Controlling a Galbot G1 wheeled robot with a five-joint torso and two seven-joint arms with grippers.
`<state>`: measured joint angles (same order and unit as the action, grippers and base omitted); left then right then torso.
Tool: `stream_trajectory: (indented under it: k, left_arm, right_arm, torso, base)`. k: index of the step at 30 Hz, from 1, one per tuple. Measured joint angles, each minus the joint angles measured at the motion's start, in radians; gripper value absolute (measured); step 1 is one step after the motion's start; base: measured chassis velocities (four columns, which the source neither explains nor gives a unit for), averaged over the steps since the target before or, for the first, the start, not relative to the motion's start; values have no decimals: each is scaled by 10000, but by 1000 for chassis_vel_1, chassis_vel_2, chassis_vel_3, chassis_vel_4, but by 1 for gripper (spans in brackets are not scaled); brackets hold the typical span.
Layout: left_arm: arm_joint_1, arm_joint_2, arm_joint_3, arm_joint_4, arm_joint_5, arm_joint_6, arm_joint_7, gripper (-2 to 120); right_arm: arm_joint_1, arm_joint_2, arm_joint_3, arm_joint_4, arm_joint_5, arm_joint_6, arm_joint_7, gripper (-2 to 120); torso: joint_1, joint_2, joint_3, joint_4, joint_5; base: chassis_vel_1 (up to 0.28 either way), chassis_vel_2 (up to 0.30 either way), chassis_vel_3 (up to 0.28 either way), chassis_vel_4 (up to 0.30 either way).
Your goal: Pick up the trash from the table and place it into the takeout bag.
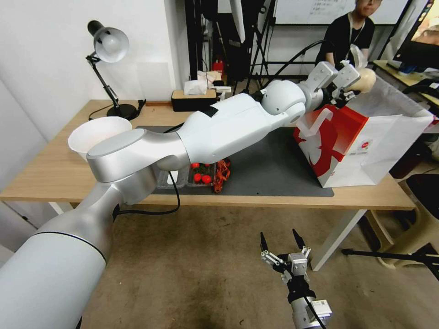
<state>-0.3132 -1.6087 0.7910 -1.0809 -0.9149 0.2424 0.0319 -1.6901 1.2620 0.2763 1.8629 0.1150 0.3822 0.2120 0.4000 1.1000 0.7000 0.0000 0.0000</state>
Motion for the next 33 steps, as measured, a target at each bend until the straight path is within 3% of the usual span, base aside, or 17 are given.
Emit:
stream_trajectory:
  k: [7, 11, 13, 15, 25, 33]
  left_arm:
    - [0, 8, -2, 12, -10, 48, -69, 63]
    - [-23, 9, -6, -28, -22, 62, -124, 84]
    - [-27, 9, -7, -29, -22, 62, -126, 86]
    - [-56, 8, -7, -52, -24, 61, -150, 97]
    - [-86, 13, -86, -79, -53, 53, -300, 100]
    - [147, 179, -866, -355, -259, 245, -904, 100]
  right_arm:
    - [27, -3, -3, -6, 2, 0, -2, 100]
    - [51, -7, 0, -22, 8, 2, -2, 100]
    - [52, -7, 0, -22, 8, 2, -2, 100]
    - [62, -5, 0, -22, 8, 2, -2, 100]
    - [56, 12, -3, -22, 10, 2, 0, 100]
    - [28, 46, -6, 20, 10, 2, 3, 100]
  torso:
    - [0, 0, 1, 0, 0]
    - [0, 0, 0, 0, 0]
    - [0, 0, 0, 0, 0]
    - [0, 0, 0, 0, 0]
    - [0, 0, 0, 0, 0]
    - [0, 0, 0, -3, 0]
  base:
    - [0, 0, 0, 0]
    - [0, 0, 0, 0]
    - [0, 0, 0, 0]
    - [0, 0, 0, 0]
    - [0, 0, 0, 0]
    - [0, 0, 0, 0]
